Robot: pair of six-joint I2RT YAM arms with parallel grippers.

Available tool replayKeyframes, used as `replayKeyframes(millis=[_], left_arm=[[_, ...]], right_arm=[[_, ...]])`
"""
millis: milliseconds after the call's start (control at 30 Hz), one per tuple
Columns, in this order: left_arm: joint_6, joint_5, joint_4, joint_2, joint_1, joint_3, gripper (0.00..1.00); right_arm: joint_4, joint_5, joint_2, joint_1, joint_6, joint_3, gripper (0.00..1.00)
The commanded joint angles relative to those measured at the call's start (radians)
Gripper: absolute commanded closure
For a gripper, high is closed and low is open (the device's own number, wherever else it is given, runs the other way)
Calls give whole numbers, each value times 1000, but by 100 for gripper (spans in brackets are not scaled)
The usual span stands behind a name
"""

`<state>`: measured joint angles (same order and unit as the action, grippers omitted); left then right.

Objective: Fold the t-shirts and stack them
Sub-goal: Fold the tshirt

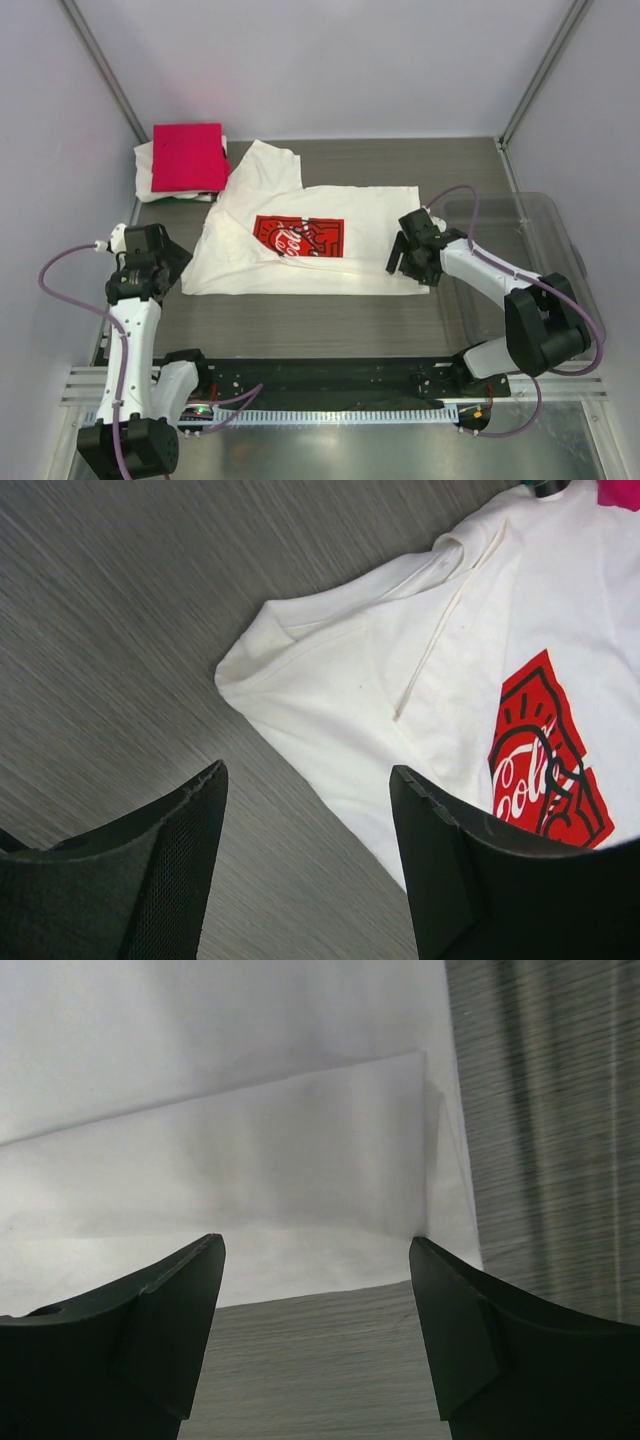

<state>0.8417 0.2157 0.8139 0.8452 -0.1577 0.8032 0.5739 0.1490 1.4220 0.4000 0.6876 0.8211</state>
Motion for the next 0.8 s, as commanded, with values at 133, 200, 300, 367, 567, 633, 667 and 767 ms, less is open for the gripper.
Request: replayKeyframes(millis=[133, 200, 300, 367, 567, 633, 667, 767], left_arm=[[-139, -27, 74, -24, -5, 74, 33], [-148, -38, 74, -31, -6, 85, 33], [-170, -26, 82, -35, -6, 94, 33], [-182, -16, 90, -37, -6, 102, 33], [-190, -22, 74, -44, -6, 88, 33], [-190, -21, 74, -38, -6, 88, 33], [-191, -22, 73, -37, -6, 87, 33], [-193, -24, 71, -35, -6, 85, 33]], right_arm=[[50, 144, -71, 2, -31, 36, 26], [49, 146, -51, 2, -31, 36, 28], [37, 144, -31, 2, -26, 24, 34], [29, 156, -28, 3, -26, 13, 38], [6, 175, -2, 2, -28, -10, 48], [-3, 178, 6, 2, -26, -17, 49], [-6, 181, 9, 2, -26, -20, 50], [-16, 182, 15, -1, -28, -27, 53]])
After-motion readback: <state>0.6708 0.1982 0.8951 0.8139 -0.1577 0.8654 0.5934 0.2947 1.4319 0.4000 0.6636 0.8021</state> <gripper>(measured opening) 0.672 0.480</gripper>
